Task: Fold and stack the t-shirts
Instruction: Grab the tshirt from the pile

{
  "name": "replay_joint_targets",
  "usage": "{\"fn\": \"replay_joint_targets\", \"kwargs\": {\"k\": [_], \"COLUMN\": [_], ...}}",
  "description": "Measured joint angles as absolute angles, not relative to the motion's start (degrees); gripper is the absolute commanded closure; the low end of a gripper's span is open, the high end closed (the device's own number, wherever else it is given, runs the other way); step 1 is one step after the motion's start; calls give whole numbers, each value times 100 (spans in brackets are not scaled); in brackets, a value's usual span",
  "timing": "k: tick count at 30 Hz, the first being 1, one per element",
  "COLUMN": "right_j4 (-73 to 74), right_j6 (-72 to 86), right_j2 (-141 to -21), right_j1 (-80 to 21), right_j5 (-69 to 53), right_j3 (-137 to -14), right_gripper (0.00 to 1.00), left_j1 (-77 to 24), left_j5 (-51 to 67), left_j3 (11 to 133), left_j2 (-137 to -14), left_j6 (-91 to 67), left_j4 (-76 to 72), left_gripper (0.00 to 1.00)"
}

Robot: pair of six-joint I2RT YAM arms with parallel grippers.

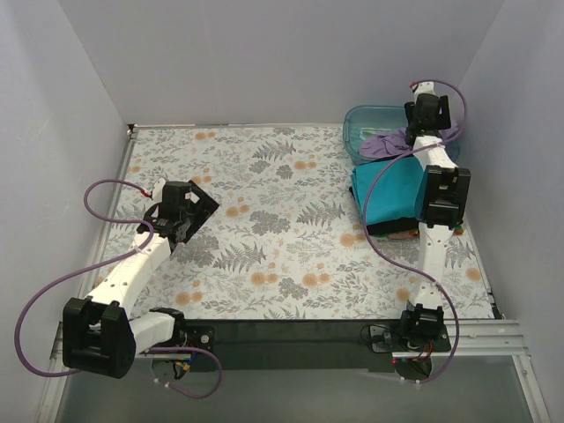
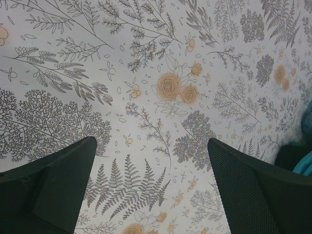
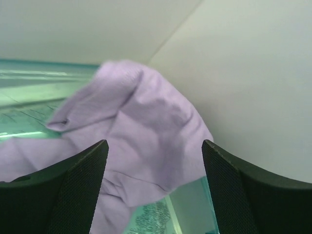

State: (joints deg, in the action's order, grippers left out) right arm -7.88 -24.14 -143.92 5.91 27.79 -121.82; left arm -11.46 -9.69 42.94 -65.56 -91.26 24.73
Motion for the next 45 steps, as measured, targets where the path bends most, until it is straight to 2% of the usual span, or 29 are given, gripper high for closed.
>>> {"fn": "replay_joint_targets", "kwargs": {"k": [10,16,20,24,26,27,28,29,32,33,35,45], "right_j4": [-913,-766,-604,-364,-163,-82,40,123,318,353,392,552], "right_j6": [-2421,-2305,-2021,-1822,-1806,-1809,-1828,-1872,-1857,-1876,-1918,-1896], "right_j2": [-14556,-15146,-15415,-15412,-15412,-15412,-15412,-15412,-15412,-15401,-15399,-15240], "right_j1": [517,642,816,961,1022,1039,1055,1063,1083,1083,1090,1153], "right_j5": [2412,2239,1872,1520,1299,1232,1162,1105,1004,972,882,644], "right_j3": [-12346,-12827,-12954,-13072,-13117,-13155,-13196,-13211,-13211,-13211,-13211,-13063], "right_gripper": [2,2,6,15,24,31,51,58,57,61,97,99], "left_j1": [-1146,-1146,-1146,-1146,-1146,-1146,-1146,-1146,-1146,-1146,-1146,-1146], "left_j5": [-989,-989,-989,-989,-989,-987,-987,-987,-1000,-1011,-1037,-1157], "left_j3": [4333,4401,4401,4401,4401,4407,4421,4451,4534,4550,4550,4550], "left_j2": [-6628,-6768,-6831,-6840,-6842,-6842,-6842,-6842,-6831,-6807,-6711,-6093], "left_j6": [-9126,-9129,-9150,-9194,-9214,-9223,-9236,-9240,-9251,-9258,-9264,-9279], "left_j4": [2467,2475,2482,2482,2482,2491,2510,2541,2574,2589,2637,2792], "left_gripper": [2,2,2,2,2,2,2,2,2,2,2,2]}}
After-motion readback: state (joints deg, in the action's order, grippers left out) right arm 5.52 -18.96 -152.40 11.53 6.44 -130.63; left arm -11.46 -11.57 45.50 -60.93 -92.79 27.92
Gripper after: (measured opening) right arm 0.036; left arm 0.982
